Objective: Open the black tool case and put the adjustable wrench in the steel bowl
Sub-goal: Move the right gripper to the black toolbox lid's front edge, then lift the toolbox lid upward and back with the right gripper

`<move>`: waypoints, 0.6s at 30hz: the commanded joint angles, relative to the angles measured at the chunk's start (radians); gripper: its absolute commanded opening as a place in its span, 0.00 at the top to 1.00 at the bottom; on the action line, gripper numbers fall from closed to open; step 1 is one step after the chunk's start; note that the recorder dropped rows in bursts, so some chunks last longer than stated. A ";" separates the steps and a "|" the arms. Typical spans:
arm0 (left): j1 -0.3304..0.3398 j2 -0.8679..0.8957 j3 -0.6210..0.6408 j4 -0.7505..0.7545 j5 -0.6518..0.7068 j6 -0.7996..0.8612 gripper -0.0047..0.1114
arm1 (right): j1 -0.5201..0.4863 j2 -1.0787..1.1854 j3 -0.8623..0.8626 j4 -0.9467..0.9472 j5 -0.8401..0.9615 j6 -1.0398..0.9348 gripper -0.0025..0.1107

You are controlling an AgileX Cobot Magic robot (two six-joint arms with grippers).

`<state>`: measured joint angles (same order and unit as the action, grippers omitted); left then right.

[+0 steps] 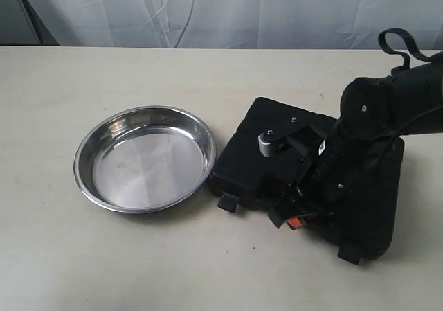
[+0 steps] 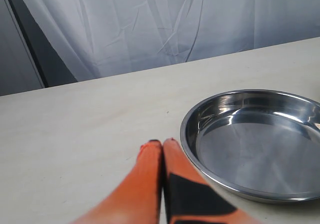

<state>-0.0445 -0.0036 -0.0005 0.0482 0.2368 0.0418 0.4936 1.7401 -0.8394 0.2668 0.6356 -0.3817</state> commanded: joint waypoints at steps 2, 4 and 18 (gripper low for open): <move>0.002 0.004 0.001 0.000 0.002 -0.004 0.96 | -0.002 -0.004 -0.005 -0.029 -0.013 -0.002 0.98; 0.002 0.004 0.001 0.000 0.002 -0.004 0.96 | -0.002 -0.013 -0.005 -0.006 0.005 -0.004 0.99; 0.002 0.004 0.001 0.000 0.002 -0.004 0.96 | -0.004 -0.254 -0.005 0.033 0.077 0.002 0.99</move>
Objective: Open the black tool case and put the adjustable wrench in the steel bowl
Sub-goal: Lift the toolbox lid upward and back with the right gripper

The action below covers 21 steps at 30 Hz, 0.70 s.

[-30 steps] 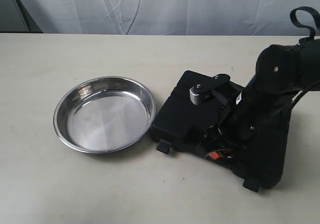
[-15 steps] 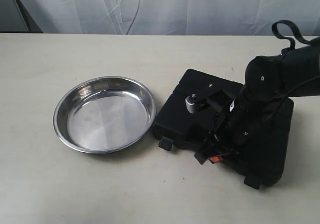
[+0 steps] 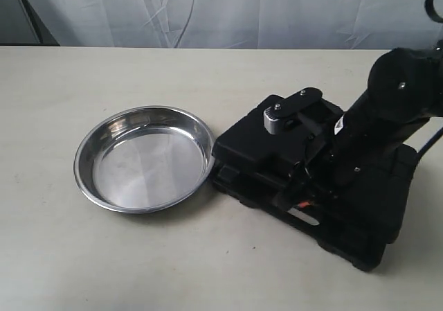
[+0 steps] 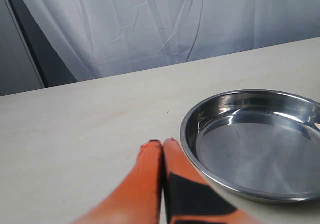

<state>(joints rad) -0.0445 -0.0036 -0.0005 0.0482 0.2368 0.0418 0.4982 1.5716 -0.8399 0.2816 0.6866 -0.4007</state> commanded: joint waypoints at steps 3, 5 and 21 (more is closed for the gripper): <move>0.002 0.004 0.001 0.000 0.002 -0.004 0.96 | -0.008 -0.163 -0.007 -0.013 0.021 0.056 0.99; 0.002 0.004 0.001 0.000 0.002 -0.004 0.96 | -0.008 -0.214 -0.023 -0.077 0.023 0.113 0.99; 0.002 0.004 0.001 0.000 0.002 -0.004 0.96 | -0.008 -0.302 -0.172 -0.837 0.200 0.497 0.99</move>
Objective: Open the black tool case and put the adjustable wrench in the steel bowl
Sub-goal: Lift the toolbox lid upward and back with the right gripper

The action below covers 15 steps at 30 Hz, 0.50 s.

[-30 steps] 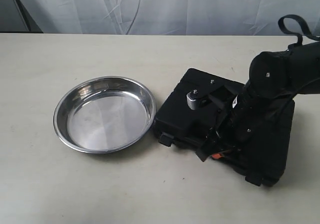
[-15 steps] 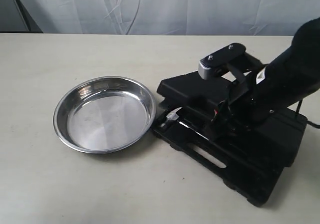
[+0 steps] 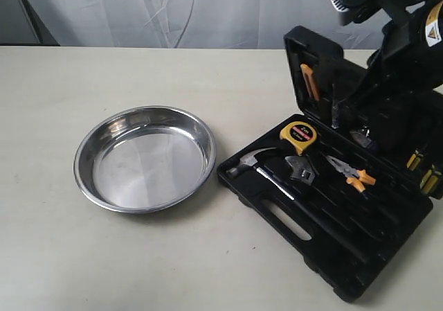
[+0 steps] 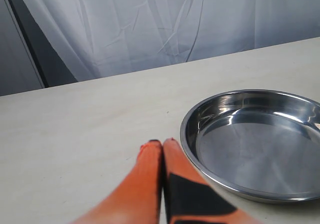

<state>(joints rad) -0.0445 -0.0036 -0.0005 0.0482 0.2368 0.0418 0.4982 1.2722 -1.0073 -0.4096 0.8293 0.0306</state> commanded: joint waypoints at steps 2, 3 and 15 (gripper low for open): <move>0.002 0.004 0.001 0.000 0.002 -0.004 0.96 | -0.008 0.002 -0.005 -0.196 0.057 0.083 0.99; 0.002 0.004 0.001 0.000 0.002 -0.004 0.96 | -0.008 0.007 -0.005 -0.218 0.057 0.086 0.99; 0.002 0.004 0.001 0.000 0.002 -0.004 0.96 | -0.008 0.067 -0.005 -0.443 0.105 0.246 0.99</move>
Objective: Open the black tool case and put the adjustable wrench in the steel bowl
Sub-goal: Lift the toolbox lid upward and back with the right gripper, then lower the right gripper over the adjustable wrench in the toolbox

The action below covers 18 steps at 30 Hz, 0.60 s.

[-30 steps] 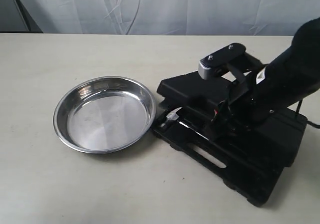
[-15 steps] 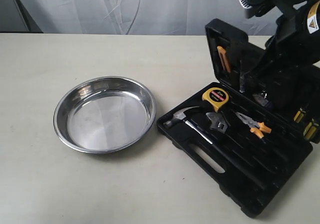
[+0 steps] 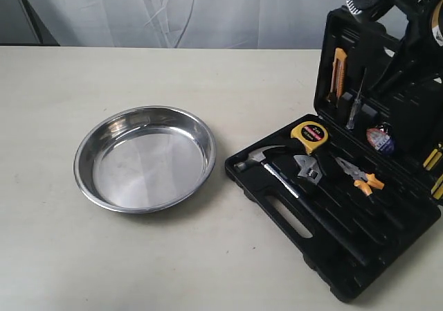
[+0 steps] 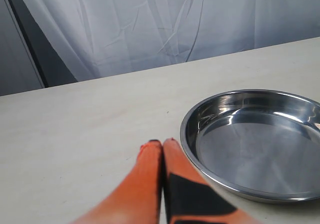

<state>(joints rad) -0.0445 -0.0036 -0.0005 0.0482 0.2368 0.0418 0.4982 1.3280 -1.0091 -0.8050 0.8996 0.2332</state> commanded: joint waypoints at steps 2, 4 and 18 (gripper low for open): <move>0.002 0.004 0.001 0.000 0.002 -0.004 0.96 | -0.008 0.012 -0.003 -0.097 0.053 0.089 0.99; 0.002 0.004 0.001 0.000 0.002 -0.004 0.96 | -0.008 0.012 -0.003 -0.177 0.083 0.157 0.99; 0.002 0.004 0.001 0.000 0.002 -0.004 0.96 | -0.008 0.075 -0.003 0.348 -0.177 0.071 0.99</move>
<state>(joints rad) -0.0445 -0.0036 -0.0005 0.0482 0.2368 0.0418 0.4924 1.3626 -1.0091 -0.6837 0.8165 0.4280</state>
